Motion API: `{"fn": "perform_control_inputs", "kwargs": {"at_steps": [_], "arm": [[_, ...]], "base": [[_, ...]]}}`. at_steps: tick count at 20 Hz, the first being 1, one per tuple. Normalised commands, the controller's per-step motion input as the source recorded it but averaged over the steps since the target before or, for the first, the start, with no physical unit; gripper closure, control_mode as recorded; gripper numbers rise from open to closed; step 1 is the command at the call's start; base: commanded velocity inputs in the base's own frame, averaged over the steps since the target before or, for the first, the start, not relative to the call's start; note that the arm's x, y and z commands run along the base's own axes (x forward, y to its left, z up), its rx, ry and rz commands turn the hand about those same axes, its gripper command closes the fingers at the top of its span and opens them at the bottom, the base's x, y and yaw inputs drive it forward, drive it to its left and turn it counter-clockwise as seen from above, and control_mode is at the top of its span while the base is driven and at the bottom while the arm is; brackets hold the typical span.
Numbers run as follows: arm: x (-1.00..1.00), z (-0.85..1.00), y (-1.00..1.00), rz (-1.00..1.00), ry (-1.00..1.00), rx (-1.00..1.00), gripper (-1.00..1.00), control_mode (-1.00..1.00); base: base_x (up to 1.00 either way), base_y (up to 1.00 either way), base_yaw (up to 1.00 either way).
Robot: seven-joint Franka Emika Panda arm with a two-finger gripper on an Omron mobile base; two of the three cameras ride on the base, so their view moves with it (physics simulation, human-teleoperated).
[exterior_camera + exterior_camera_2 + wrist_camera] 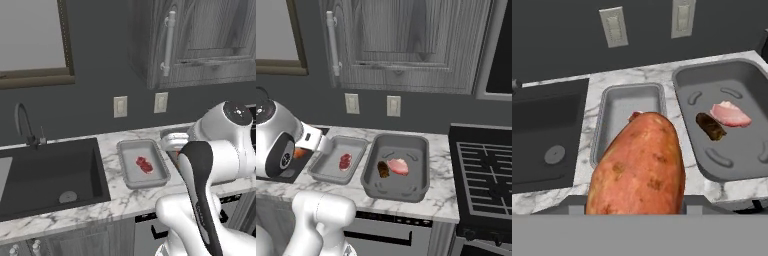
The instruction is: Place one sweet potato and one steak in each tupperware on the nearby counter, to pack two identical lunches.
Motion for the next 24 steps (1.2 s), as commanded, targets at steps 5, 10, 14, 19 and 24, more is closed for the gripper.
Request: {"fn": "perform_control_inputs", "kwargs": {"at_steps": [5,10,14,19,24], "arm": [[0.36,-0.56,0.40,0.00,0.12,-0.02,1.00,-1.00],[0.45,-0.50,0.37,0.00,0.09,-0.01,1.00,-1.00],[0.49,-0.48,0.28,0.00,0.07,-0.02,1.00,-1.00],[0.55,-0.45,0.05,0.00,0.08,-0.01,1.00,-1.00],[0.55,-0.41,0.00,0.00,0.07,0.00,1.00,-1.00]], "base": [[0.00,0.00,0.00],[0.00,0.00,0.00],[0.00,0.00,0.00],[0.00,0.00,0.00],[0.00,0.00,0.00]]}}
